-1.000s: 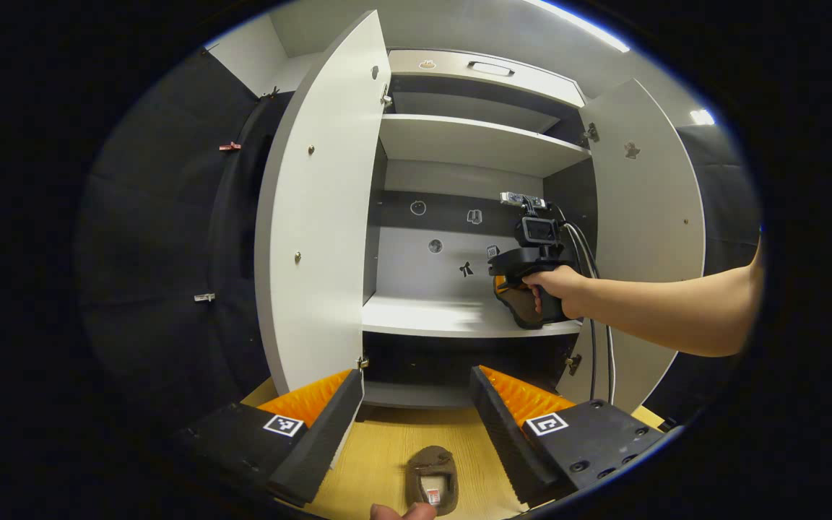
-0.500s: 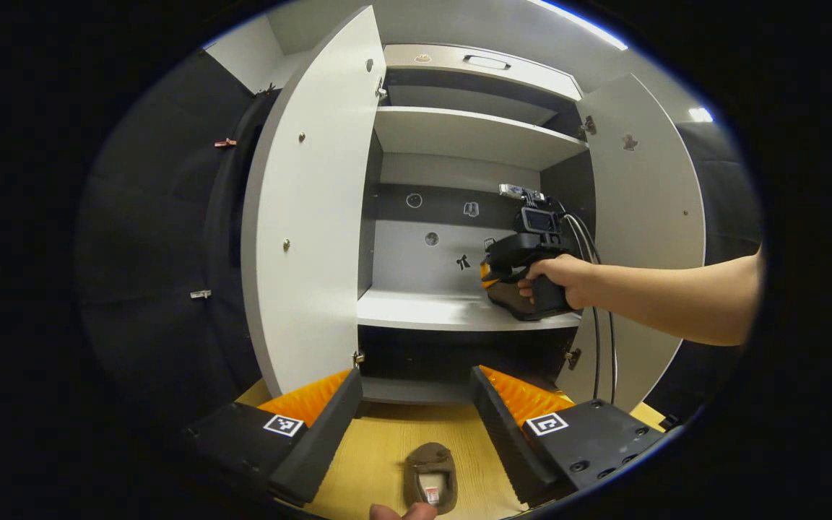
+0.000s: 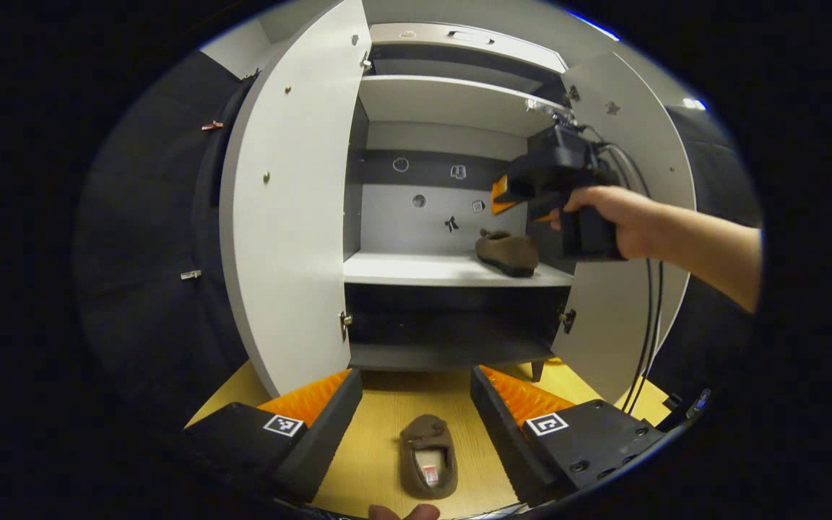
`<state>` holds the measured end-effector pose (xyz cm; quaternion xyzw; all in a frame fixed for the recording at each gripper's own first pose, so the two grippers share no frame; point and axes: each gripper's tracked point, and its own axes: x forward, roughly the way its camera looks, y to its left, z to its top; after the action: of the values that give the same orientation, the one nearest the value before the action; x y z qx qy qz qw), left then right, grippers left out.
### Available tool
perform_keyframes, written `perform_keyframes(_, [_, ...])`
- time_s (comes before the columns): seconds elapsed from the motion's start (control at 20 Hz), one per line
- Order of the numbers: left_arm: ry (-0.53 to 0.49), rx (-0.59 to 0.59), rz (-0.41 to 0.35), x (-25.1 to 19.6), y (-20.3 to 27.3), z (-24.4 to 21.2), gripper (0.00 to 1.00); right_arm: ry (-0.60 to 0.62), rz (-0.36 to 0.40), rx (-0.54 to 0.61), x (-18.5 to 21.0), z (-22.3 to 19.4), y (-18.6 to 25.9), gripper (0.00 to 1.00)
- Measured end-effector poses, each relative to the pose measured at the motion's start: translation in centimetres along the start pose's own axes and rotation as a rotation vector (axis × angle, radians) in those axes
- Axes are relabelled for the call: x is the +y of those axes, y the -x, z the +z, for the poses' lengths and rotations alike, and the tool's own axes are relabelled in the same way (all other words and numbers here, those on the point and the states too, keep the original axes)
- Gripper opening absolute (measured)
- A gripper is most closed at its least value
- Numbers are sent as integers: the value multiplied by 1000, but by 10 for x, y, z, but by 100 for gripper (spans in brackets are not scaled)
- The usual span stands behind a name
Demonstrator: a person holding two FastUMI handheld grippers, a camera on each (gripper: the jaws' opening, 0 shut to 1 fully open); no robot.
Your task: Grab one shoe with the right hand and put it into the shoe cabinet, grab the other shoe with the left hand and put it into the shoe cabinet; then close the right door with the right hand and the left door with the left hand.
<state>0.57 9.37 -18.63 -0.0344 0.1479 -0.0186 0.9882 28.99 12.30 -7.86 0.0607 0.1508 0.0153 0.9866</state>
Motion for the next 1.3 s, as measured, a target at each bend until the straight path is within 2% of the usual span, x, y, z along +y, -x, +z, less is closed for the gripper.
perform_keyframes(0.2, [0, 129, 0, 10, -7, -63, 96, 43, 8, -121, 4, 18, 70, 98])
perform_keyframes(0.35, [14, 211, -32, 10, -23, -108, 95, 35, 14, -156, 3, 20, 116, 98])
perform_keyframes(0.45, [12, 255, -59, 9, -40, -137, 91, 7, 19, -156, 2, 18, 137, 98])
perform_keyframes(0.85, [1, 368, -106, -1, -111, -228, 62, 3, 22, -133, -22, 8, 187, 98])
perform_keyframes(1.0, [-10, 376, -106, -4, -133, -243, 51, 20, 19, -119, -33, -2, 197, 98])
perform_keyframes(1.2, [-42, 347, -52, 7, -163, -244, 41, 54, 9, -100, -41, -14, 207, 98])
perform_keyframes(1.3, [-55, 348, -21, 12, -171, -244, 28, 55, 8, -91, -44, -18, 210, 98])
